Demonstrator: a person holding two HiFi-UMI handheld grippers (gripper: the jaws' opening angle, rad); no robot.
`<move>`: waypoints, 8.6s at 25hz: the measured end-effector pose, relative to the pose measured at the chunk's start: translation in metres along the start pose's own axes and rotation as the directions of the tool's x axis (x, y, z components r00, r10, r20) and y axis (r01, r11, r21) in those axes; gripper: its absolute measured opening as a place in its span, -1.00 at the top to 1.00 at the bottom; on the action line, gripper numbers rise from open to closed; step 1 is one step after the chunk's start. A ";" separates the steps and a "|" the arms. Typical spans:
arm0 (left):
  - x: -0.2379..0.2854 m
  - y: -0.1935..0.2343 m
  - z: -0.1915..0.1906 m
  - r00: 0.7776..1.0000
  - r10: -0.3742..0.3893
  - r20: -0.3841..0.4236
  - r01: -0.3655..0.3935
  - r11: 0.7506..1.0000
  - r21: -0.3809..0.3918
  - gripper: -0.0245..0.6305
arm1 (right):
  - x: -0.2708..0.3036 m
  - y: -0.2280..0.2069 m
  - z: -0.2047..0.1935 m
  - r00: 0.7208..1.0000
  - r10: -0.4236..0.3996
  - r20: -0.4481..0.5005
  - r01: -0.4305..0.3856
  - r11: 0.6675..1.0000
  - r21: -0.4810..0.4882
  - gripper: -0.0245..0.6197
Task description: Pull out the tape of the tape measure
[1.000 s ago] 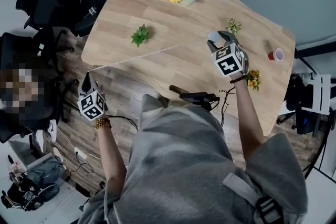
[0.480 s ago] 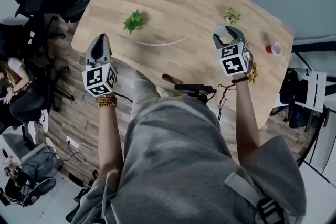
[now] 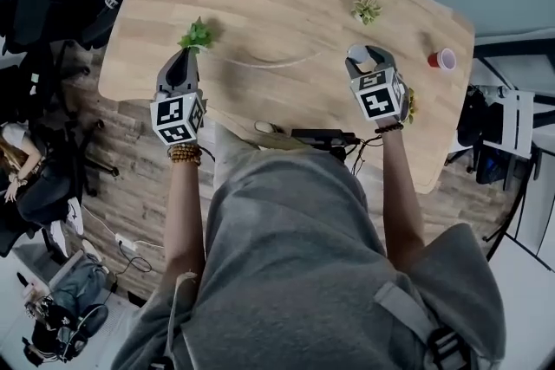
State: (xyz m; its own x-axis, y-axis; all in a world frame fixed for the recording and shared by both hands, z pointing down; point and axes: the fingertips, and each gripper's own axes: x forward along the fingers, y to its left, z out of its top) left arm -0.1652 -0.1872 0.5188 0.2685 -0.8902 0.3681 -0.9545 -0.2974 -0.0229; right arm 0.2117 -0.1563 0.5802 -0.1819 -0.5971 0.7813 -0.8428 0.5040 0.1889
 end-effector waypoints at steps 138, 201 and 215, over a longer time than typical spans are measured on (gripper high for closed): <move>-0.011 -0.203 0.156 0.871 -0.319 0.373 0.242 0.940 0.240 0.77 | -0.119 0.038 0.139 0.791 -0.150 0.593 0.071 0.985 0.155 0.66; 0.024 -0.212 0.033 0.949 -0.293 0.121 0.269 0.946 0.182 0.84 | -0.042 0.035 0.060 0.833 -0.244 0.496 0.125 0.957 0.262 0.89; 0.027 -0.210 0.027 0.958 -0.277 0.075 0.262 0.950 0.168 0.85 | -0.041 0.032 0.055 0.835 -0.256 0.486 0.132 0.952 0.275 0.89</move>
State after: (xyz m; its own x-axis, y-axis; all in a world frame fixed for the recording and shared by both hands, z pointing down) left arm 0.0459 -0.1577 0.5083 0.5317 -0.7961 0.2890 -0.8148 -0.5739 -0.0818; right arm 0.1647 -0.1498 0.5217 -0.1827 -0.9313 0.3151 -0.9659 0.2298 0.1193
